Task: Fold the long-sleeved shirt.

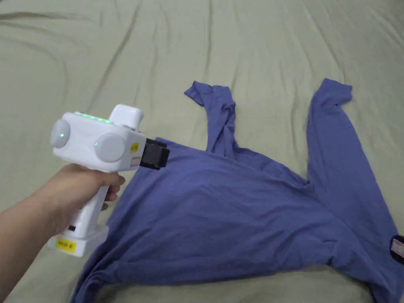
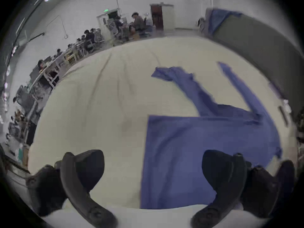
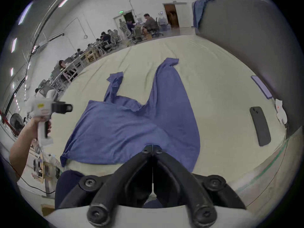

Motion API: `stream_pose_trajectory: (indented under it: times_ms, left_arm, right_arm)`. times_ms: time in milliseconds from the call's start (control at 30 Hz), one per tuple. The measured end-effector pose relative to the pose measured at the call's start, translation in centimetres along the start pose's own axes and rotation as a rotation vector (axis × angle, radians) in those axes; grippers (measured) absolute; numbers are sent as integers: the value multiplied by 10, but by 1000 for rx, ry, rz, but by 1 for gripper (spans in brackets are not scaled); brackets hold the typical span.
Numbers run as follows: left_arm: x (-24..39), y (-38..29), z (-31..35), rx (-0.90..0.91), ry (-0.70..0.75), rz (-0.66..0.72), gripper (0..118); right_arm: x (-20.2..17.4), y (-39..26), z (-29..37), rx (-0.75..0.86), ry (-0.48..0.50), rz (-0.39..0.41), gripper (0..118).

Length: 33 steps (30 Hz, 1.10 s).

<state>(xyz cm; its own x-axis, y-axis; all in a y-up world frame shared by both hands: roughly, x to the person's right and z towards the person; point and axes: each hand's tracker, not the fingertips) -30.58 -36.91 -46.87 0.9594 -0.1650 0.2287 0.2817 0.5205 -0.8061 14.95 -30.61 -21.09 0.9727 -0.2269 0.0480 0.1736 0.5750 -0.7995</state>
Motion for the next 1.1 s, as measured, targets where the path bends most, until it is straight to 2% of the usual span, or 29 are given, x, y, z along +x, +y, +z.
stream_pose_trajectory:
  times_ms: [67, 100, 133, 167, 200, 233, 267, 300, 333, 367, 400, 433, 500, 533, 567, 633, 667, 700, 733, 767, 800, 833, 900, 967, 1000, 1100]
  left_arm:
    - [3, 16, -43, -54, 22, 6, 113]
    - [4, 21, -64, -75, 3, 19, 107]
    - [9, 23, -83, -105, -14, 21, 93]
    - [17, 21, -99, -150, -30, -11, 85]
    - [21, 16, -100, -186, -66, -47, 84]
    - [21, 16, -92, -136, -56, -30, 75]
    - [18, 20, -85, -130, -45, -28, 54]
    - [17, 20, -79, -132, -93, -19, 29]
    - [17, 18, -63, -107, -148, -3, 1]
    - [20, 16, -52, -73, -137, -29, 1]
    - [22, 15, -43, -55, -129, -58, 1]
    - [20, 13, -37, -41, -110, -55, 1]
    - [13, 15, -21, -34, -181, -10, 1]
    - [10, 14, -14, -25, -189, 26, 1]
    - [8, 13, -6, -15, -178, 35, 1]
    - [6, 14, 8, 7, -178, 38, 1]
    - [5, 12, 15, 14, -179, 40, 1]
    - [3, 10, 21, 23, -179, 46, 1]
    - [4, 11, 28, 26, -180, 54, 1]
    - [2, 8, 36, 35, -179, 59, 1]
    - [1, 5, 43, 39, -184, 61, 1]
    - [-1, 1, 53, 47, -186, 61, 1]
    - [-3, -3, 72, 71, -189, 60, 1]
    - [-11, -14, 98, 106, -202, 95, 1]
    - [-13, -16, 109, 124, -212, 122, 1]
    - [-27, -37, 153, 188, -229, 205, 1]
  right_arm:
    - [-4, 3, -1, -1, -33, -4, 0]
    - [-2, 6, -4, -9, -49, -12, 0]
    - [1, 8, -7, -21, -64, -25, 0]
    - [12, 11, -14, -47, -61, -46, 0]
    - [19, 14, -18, -64, -81, -55, 0]
    - [25, 18, -22, -70, -95, -73, 0]
    - [32, 21, -26, -79, -102, -87, 0]
    - [38, 24, -32, -91, -107, -101, 0]
    - [45, 30, -39, -105, -107, -119, 11]
    - [51, 36, -48, -125, -102, -130, 47]
    - [57, 43, -59, -141, -108, -139, 91]
    - [62, 47, -72, -171, -137, -150, 118]
    - [70, 54, -98, -243, -186, -204, 116]
    - [76, 58, -104, -237, -171, -250, 116]
    - [71, 56, -114, -273, -163, -260, 116]
    - [67, 54, -132, -347, -154, -226, 116]
    - [63, 52, -141, -403, -171, -167, 114]
    - [57, 51, -150, -441, -187, -106, 103]
    - [46, 48, -150, -431, -226, -23, 67]
    - [37, 46, -144, -387, -332, 89, 61]
    - [31, 45, -135, -339, -257, 122, 40]
    - [27, 44, -132, -335, -152, 138, 0]
    - [12, 42, -117, -318, -140, 183, 0]
    - [-3, 34, -93, -194, -194, 266, 0]
    - [-8, 32, -79, -148, -220, 280, 0]
    - [-12, 33, -27, 10, -216, 229, 0]
